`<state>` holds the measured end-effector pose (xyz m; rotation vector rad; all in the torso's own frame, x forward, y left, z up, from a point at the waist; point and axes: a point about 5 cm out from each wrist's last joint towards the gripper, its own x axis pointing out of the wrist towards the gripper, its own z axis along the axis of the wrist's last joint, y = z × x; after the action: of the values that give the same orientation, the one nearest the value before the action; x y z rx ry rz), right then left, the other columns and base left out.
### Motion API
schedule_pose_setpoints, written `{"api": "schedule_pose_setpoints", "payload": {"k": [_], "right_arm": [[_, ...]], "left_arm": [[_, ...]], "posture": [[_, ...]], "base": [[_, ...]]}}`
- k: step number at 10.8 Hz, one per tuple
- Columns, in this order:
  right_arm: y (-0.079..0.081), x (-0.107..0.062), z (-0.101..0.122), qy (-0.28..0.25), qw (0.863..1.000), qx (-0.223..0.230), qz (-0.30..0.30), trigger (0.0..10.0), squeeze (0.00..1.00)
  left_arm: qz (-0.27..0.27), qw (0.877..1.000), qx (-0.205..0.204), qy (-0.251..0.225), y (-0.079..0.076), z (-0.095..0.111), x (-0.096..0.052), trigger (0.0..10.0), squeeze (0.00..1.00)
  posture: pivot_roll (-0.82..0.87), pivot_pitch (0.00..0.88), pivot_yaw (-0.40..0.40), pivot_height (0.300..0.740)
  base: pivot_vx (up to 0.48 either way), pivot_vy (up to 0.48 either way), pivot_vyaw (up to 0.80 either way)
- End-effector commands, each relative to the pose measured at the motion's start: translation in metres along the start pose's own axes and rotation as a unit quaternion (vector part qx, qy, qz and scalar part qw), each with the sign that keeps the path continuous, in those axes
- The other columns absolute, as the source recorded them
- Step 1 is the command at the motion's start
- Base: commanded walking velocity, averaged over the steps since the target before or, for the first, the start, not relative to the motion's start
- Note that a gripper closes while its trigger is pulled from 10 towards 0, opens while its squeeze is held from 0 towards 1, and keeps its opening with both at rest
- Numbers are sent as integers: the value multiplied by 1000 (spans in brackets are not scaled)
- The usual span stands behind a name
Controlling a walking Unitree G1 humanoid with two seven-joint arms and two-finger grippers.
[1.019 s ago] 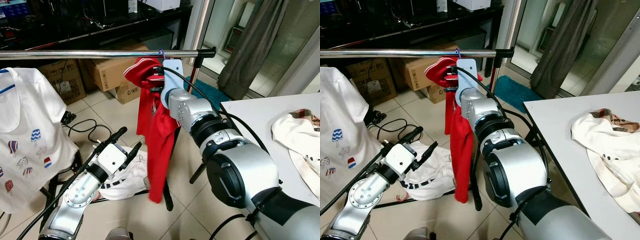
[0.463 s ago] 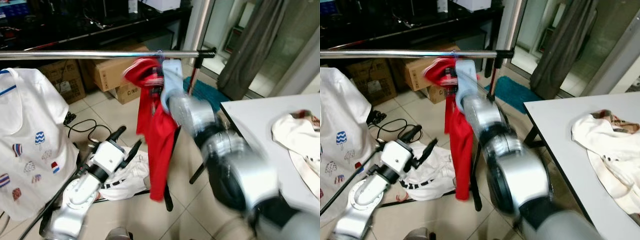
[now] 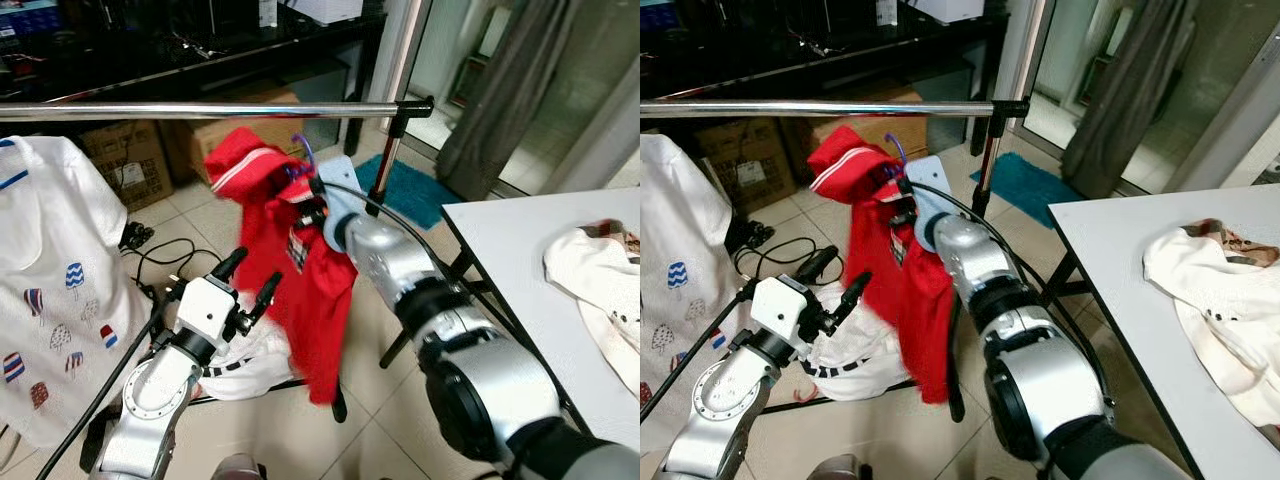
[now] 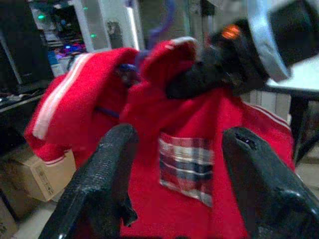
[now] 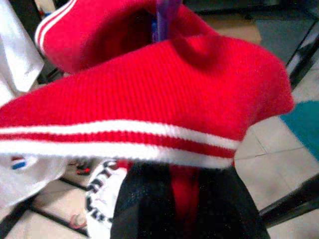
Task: Hang hanger
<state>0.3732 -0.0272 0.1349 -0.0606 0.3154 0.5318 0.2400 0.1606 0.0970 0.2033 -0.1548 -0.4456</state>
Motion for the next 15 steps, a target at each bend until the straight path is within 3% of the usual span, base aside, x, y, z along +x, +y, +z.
{"api": "schedule_pose_setpoints", "payload": {"k": [1, 2, 5, 7, 9, 12, 15], "right_arm": [[-10, -6, 11, -46, 999, -21, -3, 10000, 0], [-14, -13, 5, -71, 997, -21, 9, 10000, 0], [-25, -35, -23, -95, 995, -27, 22, 10000, 0], [-23, -46, -32, -109, 993, -27, 43, 10000, 0], [-13, -47, -27, -120, 989, -46, 69, 10000, 0], [-1, -44, -18, -135, 985, -73, 84, 10000, 0], [-1, -42, -22, -119, 989, -51, 75, 10000, 0]], "left_arm": [[27, 999, -14, -16, 4, 7, -1, 10000, 0], [60, 997, -36, -30, 9, 10, -3, 10000, 0], [90, 992, -80, -42, 9, 14, -10, 10000, 0], [132, 984, -108, -58, 18, 19, -13, 10000, 0], [145, 980, -119, -61, 18, 20, -13, 10000, 0], [141, 981, -122, -59, 14, 21, -12, 10000, 0], [139, 981, -125, -54, 11, 20, -12, 10000, 0]], "posture": [[224, 0, -66, 736], [226, 0, -65, 736], [218, 0, -57, 736], [215, 0, -57, 736], [218, 0, -61, 736], [232, 0, -68, 736], [228, 0, -63, 736]], "base": [[0, 0, 0], [0, 0, 0], [0, 0, 0], [0, 0, 0], [0, 0, 0], [0, 0, 769], [0, 0, 515]]}}
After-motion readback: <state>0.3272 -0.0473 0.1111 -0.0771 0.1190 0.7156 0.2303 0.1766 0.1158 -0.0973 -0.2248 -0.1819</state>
